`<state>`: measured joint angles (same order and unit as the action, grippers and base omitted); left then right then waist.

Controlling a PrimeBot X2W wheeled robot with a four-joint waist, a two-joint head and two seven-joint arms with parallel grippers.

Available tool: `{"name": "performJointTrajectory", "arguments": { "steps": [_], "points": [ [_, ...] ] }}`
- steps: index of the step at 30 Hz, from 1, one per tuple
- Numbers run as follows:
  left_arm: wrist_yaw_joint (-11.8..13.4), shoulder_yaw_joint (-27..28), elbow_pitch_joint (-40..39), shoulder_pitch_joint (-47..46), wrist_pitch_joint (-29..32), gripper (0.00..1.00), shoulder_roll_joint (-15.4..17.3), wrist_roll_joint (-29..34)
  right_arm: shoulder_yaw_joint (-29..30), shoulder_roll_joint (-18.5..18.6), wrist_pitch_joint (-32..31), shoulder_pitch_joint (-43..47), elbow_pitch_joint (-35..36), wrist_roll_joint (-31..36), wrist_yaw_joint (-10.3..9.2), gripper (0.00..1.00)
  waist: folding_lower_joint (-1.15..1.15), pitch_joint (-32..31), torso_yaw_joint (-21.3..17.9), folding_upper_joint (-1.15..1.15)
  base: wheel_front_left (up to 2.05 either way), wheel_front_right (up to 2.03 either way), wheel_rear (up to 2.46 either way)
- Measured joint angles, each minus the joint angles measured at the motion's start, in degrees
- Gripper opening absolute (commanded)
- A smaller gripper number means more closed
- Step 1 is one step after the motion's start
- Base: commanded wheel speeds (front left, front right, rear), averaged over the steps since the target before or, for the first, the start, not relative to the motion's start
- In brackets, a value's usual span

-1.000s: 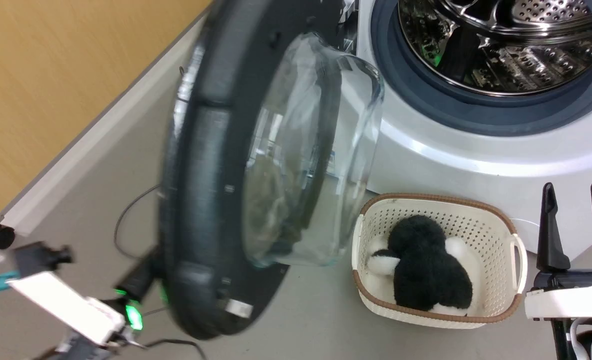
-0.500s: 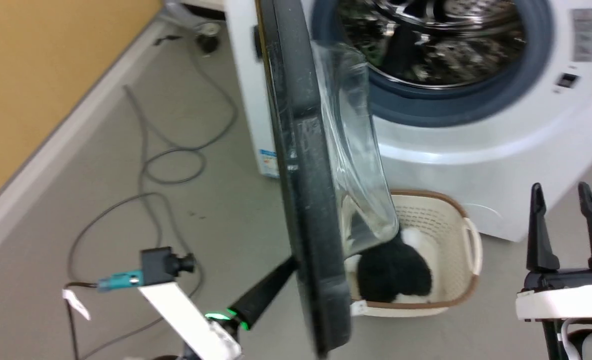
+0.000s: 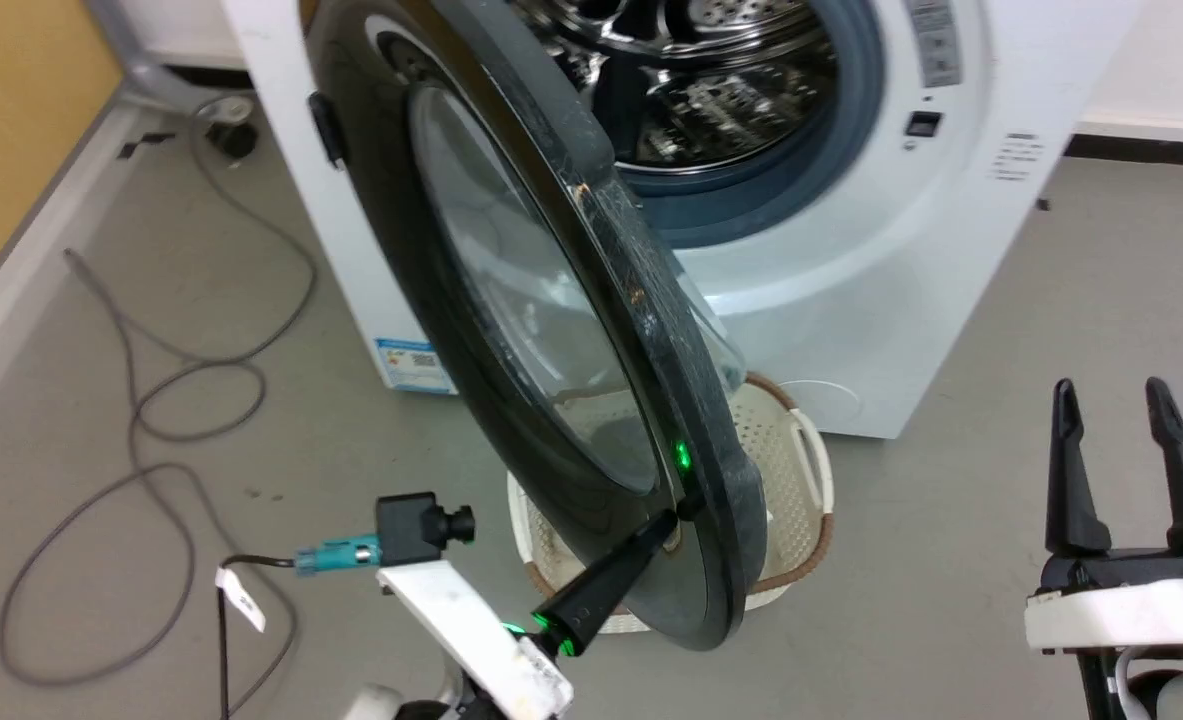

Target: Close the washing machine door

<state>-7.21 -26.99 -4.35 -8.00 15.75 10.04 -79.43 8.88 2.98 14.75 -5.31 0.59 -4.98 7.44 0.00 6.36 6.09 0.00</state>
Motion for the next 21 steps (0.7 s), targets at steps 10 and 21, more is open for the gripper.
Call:
{"name": "performJointTrajectory", "arguments": {
  "steps": [10,21],
  "points": [
    [0.00,-6.04,3.59,-0.77,-6.54,0.00,4.15,-2.54,-0.87,-0.01,0.00,2.24,-0.16,-1.38,0.00,1.00,0.00,-2.94,-2.02,0.00,0.00,0.00,0.00],
    [0.36,-2.48,8.02,-3.91,-29.00,0.00,14.06,19.23,0.89,-0.01,0.00,3.73,0.44,-4.24,0.00,1.00,0.00,-5.52,0.97,0.00,0.00,0.00,0.00]
  ]
}}
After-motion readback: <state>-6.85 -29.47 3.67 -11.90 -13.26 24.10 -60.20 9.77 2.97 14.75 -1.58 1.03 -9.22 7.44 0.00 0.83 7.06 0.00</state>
